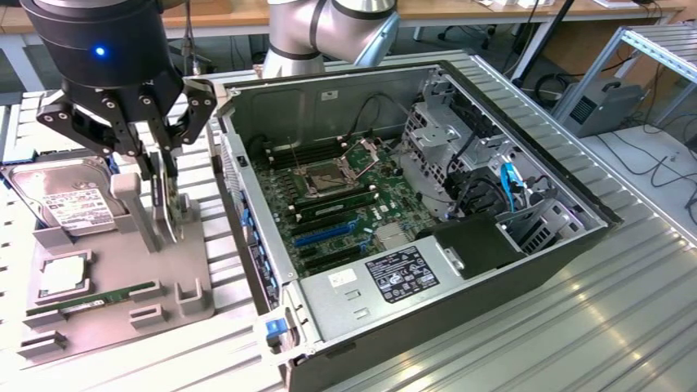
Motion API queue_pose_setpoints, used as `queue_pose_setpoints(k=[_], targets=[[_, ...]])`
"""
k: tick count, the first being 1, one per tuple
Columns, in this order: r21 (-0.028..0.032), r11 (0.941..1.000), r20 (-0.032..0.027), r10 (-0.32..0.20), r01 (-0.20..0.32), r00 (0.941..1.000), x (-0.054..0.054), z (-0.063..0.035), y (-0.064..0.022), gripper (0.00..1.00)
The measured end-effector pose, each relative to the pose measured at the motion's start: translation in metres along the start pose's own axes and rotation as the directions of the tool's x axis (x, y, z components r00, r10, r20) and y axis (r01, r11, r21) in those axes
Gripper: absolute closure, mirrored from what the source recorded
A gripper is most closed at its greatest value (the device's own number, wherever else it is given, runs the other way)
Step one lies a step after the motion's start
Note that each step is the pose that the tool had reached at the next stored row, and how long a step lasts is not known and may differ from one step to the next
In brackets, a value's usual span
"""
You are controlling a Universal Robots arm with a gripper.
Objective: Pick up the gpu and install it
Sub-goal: 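Pick up the gpu and move the gpu toward the slot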
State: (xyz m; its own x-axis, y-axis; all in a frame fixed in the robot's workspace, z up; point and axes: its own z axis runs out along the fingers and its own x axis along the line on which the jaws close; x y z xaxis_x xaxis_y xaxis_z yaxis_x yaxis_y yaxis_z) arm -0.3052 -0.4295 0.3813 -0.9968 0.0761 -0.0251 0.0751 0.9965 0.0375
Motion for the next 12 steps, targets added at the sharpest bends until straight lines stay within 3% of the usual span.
queue_pose_setpoints(k=[12], targets=[[0.0001, 1.0, 0.0, 0.0, 0.0, 1.0, -0.0001, -0.004, 0.0002, 0.73]])
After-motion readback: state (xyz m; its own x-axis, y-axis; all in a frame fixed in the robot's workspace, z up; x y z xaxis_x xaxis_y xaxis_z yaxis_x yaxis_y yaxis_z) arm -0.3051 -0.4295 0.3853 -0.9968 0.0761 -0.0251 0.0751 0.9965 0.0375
